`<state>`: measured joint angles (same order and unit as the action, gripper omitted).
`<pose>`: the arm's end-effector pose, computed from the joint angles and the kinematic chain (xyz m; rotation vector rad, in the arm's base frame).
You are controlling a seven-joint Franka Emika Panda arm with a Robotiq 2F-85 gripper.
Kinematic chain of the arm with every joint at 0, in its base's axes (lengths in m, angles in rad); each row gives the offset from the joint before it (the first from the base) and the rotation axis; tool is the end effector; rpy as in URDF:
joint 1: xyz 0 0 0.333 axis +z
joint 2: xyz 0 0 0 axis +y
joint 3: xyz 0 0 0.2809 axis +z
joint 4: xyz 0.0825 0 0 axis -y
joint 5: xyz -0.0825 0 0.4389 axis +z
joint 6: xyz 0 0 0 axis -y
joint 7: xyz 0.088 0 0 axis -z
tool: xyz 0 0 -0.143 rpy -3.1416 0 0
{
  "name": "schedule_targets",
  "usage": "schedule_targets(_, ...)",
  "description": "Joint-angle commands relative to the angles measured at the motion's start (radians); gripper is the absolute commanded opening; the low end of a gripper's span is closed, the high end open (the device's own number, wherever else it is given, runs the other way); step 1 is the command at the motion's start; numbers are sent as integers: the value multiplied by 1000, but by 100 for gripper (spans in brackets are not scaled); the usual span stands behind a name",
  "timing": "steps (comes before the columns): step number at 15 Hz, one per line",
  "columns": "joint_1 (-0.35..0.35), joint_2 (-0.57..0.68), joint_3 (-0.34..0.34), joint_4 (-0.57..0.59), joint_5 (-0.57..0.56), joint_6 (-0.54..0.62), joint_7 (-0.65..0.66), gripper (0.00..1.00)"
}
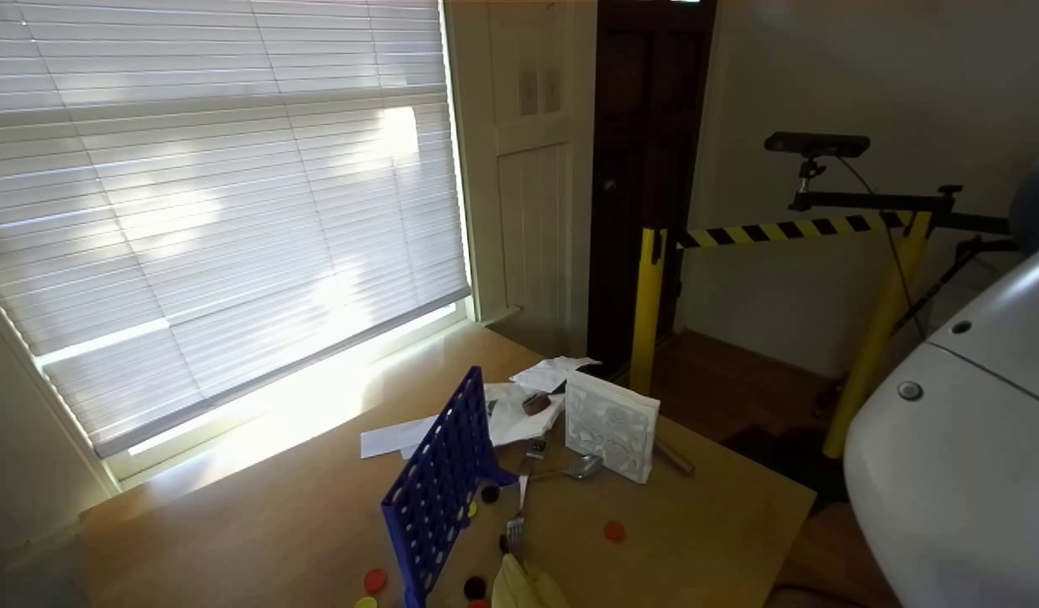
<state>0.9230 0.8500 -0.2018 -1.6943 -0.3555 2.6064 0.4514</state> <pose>0.5134 0.4491 0.0130 2.7243 0.9105 0.3449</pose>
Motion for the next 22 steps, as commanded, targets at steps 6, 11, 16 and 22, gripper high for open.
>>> schedule_targets(6,7,-25,0,-10,-25,-39,11,22)
schedule_targets(11,9,-28,10,-20,-79,28,-35,0)
schedule_targets(16,187,-123,-116,-120,-262,146,51,1)
schedule_targets(22,511,-319,-354,-301,-533,-138,498,1)
